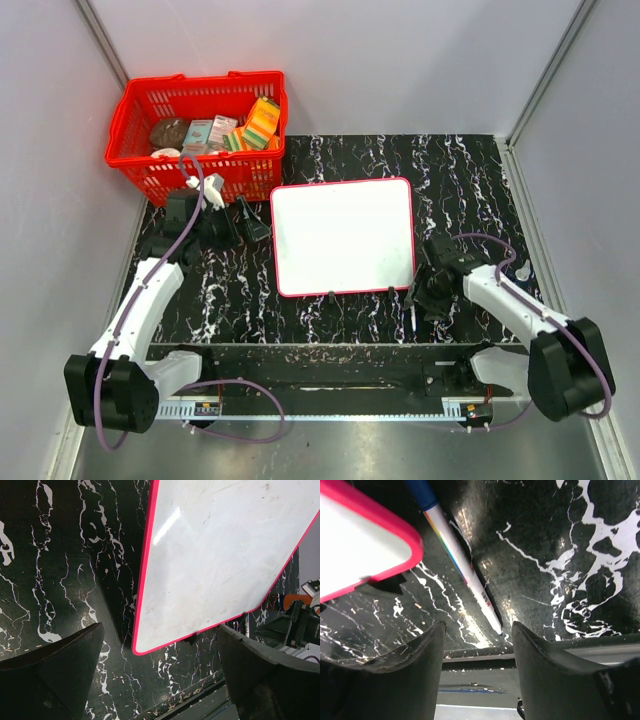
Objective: Write a sentence on the whiteboard
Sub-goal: Pick up the whiteboard marker at the center of the board.
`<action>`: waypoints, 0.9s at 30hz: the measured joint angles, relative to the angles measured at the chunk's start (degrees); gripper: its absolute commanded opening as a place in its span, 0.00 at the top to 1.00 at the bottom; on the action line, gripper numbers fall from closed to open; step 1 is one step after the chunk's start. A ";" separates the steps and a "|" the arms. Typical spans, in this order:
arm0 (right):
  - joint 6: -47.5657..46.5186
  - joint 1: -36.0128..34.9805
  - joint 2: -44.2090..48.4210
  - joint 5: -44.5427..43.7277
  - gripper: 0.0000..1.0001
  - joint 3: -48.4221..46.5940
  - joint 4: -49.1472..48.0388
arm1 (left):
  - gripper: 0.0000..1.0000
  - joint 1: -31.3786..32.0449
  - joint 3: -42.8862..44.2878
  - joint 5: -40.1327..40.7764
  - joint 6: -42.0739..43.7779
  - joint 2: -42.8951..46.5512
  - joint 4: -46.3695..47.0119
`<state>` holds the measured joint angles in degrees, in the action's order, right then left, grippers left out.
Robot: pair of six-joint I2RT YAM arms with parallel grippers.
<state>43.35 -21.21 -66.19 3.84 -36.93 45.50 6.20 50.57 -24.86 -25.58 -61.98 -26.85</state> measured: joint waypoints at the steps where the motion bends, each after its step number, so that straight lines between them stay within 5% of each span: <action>1: -0.15 -0.02 -1.29 -0.35 0.40 -0.22 -0.26 | 0.01 0.00 0.00 0.00 0.00 0.00 0.00; 11: -4.11 -0.09 -16.11 -1.62 0.76 -4.28 -3.58 | 0.01 0.04 1.68 0.59 0.20 0.11 -1.49; 15: -4.96 -0.02 -18.69 -2.36 1.00 -6.16 -1.42 | 0.01 0.04 4.31 2.01 0.31 0.11 -3.32; 27: -3.74 5.18 -10.95 -4.68 1.00 -4.31 -2.29 | 0.01 0.04 8.04 1.70 0.20 1.95 -5.25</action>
<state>39.62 -16.03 -77.14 -0.84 -41.23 43.20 6.24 58.61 -23.16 -25.39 -60.03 -32.10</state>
